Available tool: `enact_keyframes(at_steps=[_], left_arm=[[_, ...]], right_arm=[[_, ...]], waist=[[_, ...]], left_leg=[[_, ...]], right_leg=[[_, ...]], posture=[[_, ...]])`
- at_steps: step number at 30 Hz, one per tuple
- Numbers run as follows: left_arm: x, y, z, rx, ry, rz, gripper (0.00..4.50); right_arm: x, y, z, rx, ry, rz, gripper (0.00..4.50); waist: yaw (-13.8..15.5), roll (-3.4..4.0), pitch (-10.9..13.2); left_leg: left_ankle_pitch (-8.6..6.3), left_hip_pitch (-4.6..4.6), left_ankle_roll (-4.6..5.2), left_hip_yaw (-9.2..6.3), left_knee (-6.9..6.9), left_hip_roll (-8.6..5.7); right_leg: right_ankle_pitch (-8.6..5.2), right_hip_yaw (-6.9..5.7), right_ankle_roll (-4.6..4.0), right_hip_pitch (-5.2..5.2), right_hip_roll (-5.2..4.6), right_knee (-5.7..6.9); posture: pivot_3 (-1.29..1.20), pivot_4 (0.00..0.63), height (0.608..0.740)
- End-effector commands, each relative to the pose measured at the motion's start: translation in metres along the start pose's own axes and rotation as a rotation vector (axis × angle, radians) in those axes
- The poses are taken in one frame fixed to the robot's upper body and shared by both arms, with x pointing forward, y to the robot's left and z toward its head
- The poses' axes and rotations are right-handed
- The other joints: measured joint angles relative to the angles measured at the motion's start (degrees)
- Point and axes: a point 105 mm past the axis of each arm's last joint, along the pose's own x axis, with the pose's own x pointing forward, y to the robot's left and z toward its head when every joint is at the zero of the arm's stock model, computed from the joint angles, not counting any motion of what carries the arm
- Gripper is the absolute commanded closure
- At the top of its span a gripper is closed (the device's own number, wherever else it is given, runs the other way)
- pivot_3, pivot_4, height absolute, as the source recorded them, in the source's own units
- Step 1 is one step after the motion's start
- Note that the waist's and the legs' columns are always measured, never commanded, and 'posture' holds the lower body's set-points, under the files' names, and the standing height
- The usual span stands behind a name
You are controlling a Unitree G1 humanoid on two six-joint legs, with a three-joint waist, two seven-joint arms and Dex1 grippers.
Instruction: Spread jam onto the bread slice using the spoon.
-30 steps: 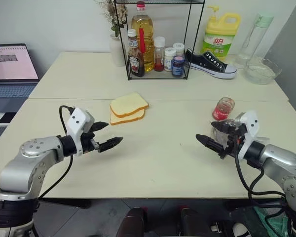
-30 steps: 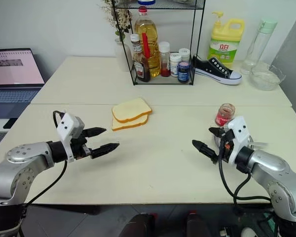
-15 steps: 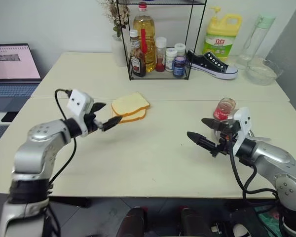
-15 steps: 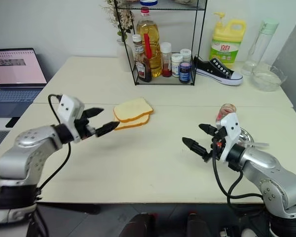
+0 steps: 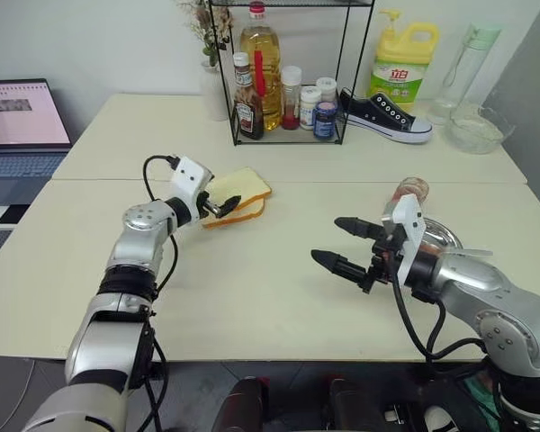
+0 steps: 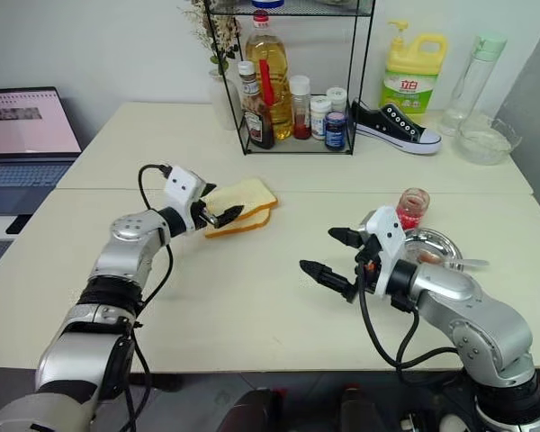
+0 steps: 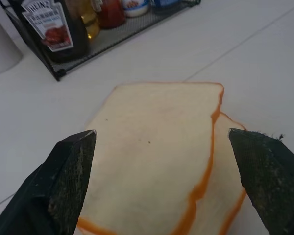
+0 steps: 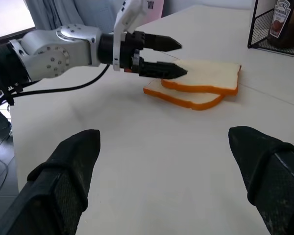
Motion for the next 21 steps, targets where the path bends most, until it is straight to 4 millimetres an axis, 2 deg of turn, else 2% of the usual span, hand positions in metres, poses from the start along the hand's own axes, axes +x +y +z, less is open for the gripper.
enact_keyframes(at_steps=[1, 7, 8, 10, 21], left_arm=[[0.005, 0.001, 0.002, 0.059, 0.002, -0.021, 0.0], [0.007, 0.008, -0.008, 0.079, 0.055, 0.02, 0.0], [0.008, 0.011, -0.007, 0.066, 0.052, 0.035, 0.19], [0.009, 0.012, -0.003, 0.028, 0.031, 0.043, 0.64], [0.007, 0.016, -0.002, 0.011, 0.022, 0.049, 4.16]], right_arm=[[0.001, 0.007, 0.016, -0.052, -0.043, 0.007, 0.04], [-0.001, 0.009, 0.017, -0.047, -0.045, -0.011, 0.04], [-0.002, 0.009, 0.016, -0.046, -0.042, -0.015, 0.01], [-0.003, 0.007, 0.015, -0.043, -0.04, -0.026, 0.0], [-0.009, 0.002, 0.014, -0.047, -0.034, -0.047, 0.0]], waist=[[0.0, 0.0, 0.0], [-0.1, -0.01, 0.0], [-0.2, -0.01, 0.0], [-0.2, -0.02, 0.0], [-0.7, -0.02, 0.0]], left_leg=[[0.0, 0.0, 0.0, -0.01, 0.0, 0.0], [0.0, -0.03, 0.0, -0.03, 0.01, -0.01], [0.0, -0.03, 0.0, -0.03, 0.01, -0.01], [0.0, -0.03, 0.0, -0.03, 0.01, -0.01], [0.0, -0.02, 0.0, -0.04, 0.01, 0.0]], right_leg=[[0.0, -0.01, 0.0, 0.0, 0.0, 0.0], [0.0, -0.04, 0.0, -0.02, 0.0, 0.03], [0.0, -0.03, 0.0, -0.02, 0.0, 0.03], [0.0, -0.03, 0.0, -0.02, 0.01, 0.03], [0.0, -0.03, 0.0, -0.03, 0.01, 0.06]], posture=[[0.0, 0.15, 0.74], [0.0, 0.15, 0.74], [0.0, 0.15, 0.74], [0.0, 0.15, 0.74], [0.0, 0.15, 0.74]])
